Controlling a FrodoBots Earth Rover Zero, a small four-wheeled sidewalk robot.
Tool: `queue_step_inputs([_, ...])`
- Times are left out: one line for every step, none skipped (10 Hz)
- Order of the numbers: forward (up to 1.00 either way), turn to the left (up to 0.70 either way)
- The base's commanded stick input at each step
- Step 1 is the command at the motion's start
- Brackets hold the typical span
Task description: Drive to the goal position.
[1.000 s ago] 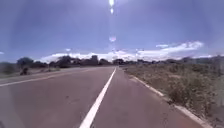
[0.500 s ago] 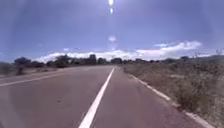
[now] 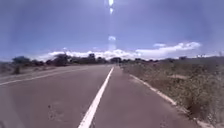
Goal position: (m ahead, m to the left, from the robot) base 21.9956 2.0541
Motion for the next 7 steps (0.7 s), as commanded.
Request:
queue_step_inputs([0.7,-0.14])
queue_step_inputs([0.7,-0.14])
queue_step_inputs([0.7,-0.14])
queue_step_inputs([0.7,0.0])
queue_step_inputs([0.7,0.0])
queue_step_inputs([0.7,0.0])
queue_step_inputs([0.7,0.0])
